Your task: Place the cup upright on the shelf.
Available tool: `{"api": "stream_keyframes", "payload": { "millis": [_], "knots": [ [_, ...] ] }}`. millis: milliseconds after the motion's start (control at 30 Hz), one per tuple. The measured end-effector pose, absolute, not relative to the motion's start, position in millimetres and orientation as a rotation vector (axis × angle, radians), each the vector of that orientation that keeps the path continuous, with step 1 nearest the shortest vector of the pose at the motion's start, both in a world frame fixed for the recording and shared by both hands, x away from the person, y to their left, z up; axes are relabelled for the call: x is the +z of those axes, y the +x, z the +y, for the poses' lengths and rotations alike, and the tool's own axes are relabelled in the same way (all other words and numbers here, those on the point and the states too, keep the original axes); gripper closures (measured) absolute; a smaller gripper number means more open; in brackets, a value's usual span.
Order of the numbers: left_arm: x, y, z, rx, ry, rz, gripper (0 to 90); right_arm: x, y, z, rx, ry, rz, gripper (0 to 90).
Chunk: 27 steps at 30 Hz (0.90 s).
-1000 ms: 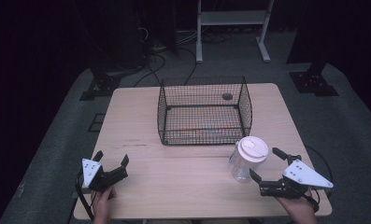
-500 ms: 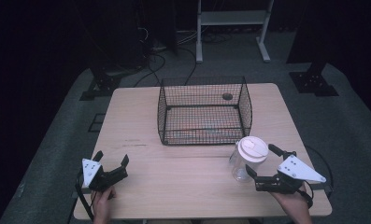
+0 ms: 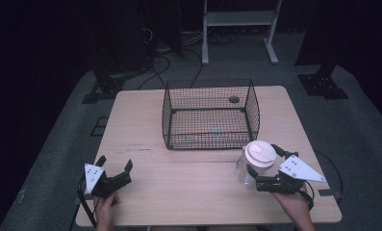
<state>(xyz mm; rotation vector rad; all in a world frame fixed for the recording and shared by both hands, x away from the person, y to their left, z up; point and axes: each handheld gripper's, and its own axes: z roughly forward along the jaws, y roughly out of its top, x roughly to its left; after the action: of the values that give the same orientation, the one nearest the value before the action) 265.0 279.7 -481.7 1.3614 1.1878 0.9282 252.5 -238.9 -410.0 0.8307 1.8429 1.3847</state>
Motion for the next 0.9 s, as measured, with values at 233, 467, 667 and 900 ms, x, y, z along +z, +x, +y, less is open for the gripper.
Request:
{"api": "stream_keyframes", "payload": {
  "millis": [233, 467, 667, 900],
  "knots": [
    [-481.7, 265.0, 280.0, 0.926, 1.361, 1.187, 0.0, -411.5, 256.1, -234.7, 1.366, 0.823, 1.835, 0.7],
    [-481.7, 264.9, 279.8, 0.926, 1.362, 1.186, 0.0, -415.1, 258.7, -234.9, 1.36, 0.821, 1.838, 0.7],
    [-481.7, 264.9, 279.8, 0.926, 1.362, 1.187, 0.0, -416.2, 258.7, -236.2, 1.362, 0.812, 1.846, 3.6],
    [-481.7, 264.9, 279.9, 0.926, 1.362, 1.186, 0.0, -416.2, 258.4, -236.1, 1.364, 0.812, 1.842, 3.9]
  ]
}}
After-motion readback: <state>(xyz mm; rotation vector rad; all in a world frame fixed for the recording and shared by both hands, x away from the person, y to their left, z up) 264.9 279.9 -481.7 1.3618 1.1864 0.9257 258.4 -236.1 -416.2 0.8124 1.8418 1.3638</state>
